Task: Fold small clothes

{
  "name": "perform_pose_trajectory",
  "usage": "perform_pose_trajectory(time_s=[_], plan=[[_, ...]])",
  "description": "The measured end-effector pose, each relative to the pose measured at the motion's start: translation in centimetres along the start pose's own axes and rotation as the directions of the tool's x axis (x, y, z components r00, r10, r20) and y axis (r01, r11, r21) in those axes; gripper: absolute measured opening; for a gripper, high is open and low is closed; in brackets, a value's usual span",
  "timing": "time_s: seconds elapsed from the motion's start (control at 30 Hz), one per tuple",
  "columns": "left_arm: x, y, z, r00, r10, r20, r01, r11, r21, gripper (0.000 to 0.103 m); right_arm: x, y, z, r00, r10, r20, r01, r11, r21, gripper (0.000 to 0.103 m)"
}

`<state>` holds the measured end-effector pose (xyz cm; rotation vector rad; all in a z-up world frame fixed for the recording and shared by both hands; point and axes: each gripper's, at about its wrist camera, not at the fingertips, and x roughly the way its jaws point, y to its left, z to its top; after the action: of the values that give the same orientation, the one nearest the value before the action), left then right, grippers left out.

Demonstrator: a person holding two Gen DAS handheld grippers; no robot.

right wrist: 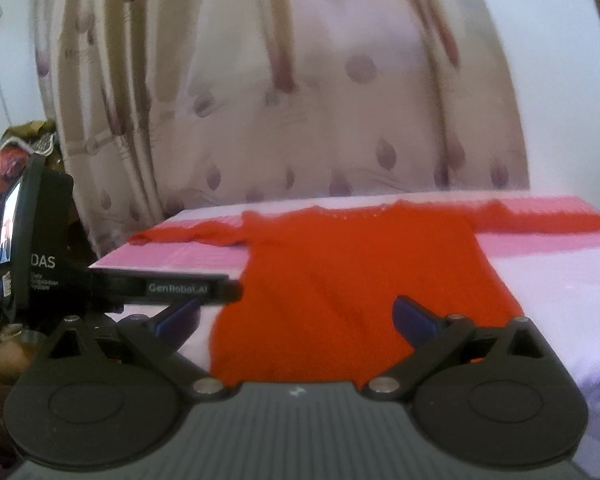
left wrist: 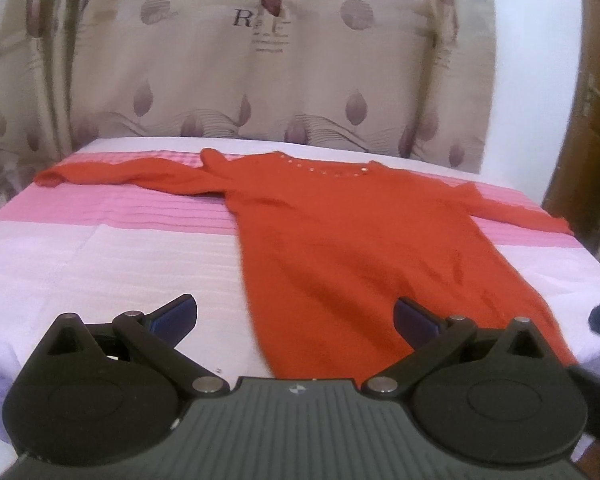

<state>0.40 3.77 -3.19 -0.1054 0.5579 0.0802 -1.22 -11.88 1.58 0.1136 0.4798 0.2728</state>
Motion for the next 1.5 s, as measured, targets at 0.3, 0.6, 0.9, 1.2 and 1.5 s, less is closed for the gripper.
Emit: perform_pose_trajectory(time_s=[0.3,0.6,0.9,1.2,1.5], plan=[[3.3,4.9,1.8,0.999,-0.003,-0.050,-0.001,0.997,-0.081,0.102,3.5,1.0,1.4,0.998,0.060,-0.024,-0.061,0.998,-0.018,0.103],[8.6,17.5,8.5,0.995,0.102,-0.006,-0.101,0.968,-0.229,0.096,7.6,0.5,0.2,0.987,0.097,-0.124,-0.095,0.995,0.024,0.103],[16.8,33.2,14.0,0.992,0.105,-0.068,-0.125,0.862,-0.492,0.075,9.9,-0.5,-0.2,0.982,0.067,-0.176,-0.063,0.998,0.029,0.103],[20.4,37.7,15.9,0.990,0.113,-0.082,-0.140,0.826,-0.547,0.074,11.5,-2.6,0.0,0.982,0.027,-0.188,-0.022,0.999,0.028,0.103],[22.2,35.7,13.6,0.993,0.117,-0.028,-0.112,0.816,-0.567,0.085,11.3,-20.7,5.8,0.991,-0.128,-0.045,0.135,0.919,0.370,0.103]])
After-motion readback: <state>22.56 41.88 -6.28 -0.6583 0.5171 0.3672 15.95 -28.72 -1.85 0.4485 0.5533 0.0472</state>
